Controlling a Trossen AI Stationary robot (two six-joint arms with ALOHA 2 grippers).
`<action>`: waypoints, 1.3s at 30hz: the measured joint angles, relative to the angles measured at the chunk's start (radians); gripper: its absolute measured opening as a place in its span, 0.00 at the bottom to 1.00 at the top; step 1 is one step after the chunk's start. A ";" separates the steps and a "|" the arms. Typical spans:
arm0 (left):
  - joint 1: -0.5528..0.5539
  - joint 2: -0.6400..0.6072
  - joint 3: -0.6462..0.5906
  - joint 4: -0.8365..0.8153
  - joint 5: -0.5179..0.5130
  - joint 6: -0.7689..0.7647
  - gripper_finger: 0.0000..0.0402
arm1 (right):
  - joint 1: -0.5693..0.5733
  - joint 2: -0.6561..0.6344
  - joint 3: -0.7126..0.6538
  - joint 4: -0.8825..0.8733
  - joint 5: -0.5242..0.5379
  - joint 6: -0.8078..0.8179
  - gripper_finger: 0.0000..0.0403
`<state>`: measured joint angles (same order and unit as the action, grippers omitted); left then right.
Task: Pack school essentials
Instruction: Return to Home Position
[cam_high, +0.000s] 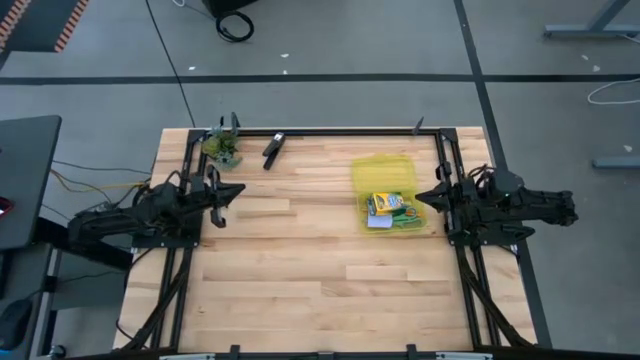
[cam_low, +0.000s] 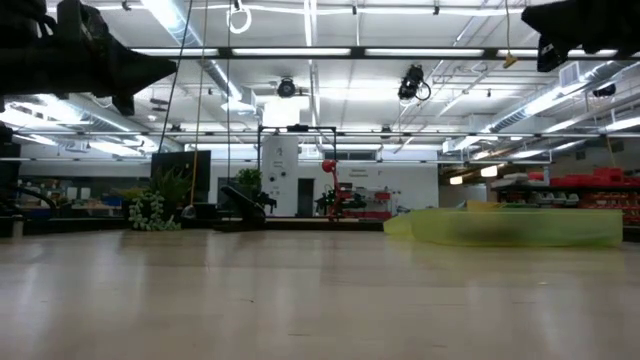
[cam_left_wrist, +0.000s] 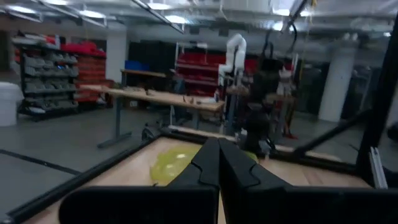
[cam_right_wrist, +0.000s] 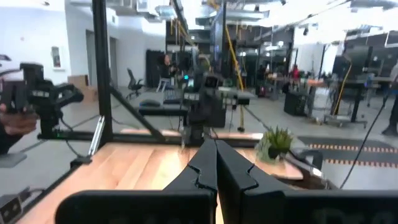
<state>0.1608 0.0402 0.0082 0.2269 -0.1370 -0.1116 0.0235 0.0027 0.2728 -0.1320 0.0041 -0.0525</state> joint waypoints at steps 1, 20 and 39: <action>0.000 -0.023 0.000 -0.014 -0.009 0.002 0.01 | 0.000 0.000 -0.008 -0.003 0.000 0.002 0.02; -0.027 -0.036 0.000 -0.076 0.043 0.013 0.01 | 0.000 -0.001 -0.214 0.177 0.001 0.102 0.02; -0.065 -0.034 -0.001 -0.181 0.074 -0.144 0.05 | 0.000 0.003 -0.241 0.080 0.033 0.378 0.02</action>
<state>0.0959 0.0061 0.0074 0.0461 -0.0627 -0.2557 0.0236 0.0059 0.0322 -0.0521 0.0375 0.3254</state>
